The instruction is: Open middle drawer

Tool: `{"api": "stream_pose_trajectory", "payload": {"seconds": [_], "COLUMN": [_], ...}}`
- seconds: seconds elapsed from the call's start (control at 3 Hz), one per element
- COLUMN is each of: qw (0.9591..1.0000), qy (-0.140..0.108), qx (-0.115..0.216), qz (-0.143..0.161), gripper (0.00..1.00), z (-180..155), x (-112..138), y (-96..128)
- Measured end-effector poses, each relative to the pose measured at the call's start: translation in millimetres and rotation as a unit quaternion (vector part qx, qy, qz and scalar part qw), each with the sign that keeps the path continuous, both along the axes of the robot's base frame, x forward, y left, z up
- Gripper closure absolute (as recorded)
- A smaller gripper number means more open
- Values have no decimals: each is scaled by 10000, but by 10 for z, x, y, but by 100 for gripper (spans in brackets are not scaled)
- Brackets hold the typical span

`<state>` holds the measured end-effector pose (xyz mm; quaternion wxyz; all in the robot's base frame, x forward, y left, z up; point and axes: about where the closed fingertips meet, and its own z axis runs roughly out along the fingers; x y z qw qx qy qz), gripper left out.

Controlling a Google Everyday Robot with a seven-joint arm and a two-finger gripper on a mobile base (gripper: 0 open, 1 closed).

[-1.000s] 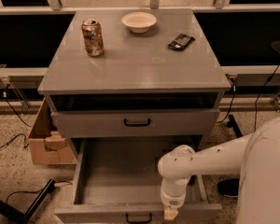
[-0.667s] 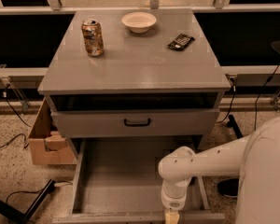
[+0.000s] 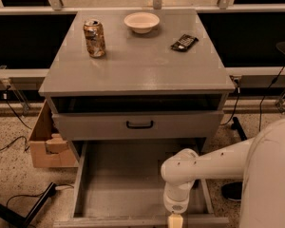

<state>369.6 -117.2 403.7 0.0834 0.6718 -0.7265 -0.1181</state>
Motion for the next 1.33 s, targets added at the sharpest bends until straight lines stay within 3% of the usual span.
{"api": "stream_pose_trajectory", "payload": {"seconds": [0.67,1.0,1.33], "qw": [10000,9994,9988], "qy": [15,-121,-92], "qx": [44,252,380], "qz": [-23,-222,-309], "gripper": [0,15,38], "z": [-1,67,76], "x": [-116,-482,-990], "y": [7,122,258]}}
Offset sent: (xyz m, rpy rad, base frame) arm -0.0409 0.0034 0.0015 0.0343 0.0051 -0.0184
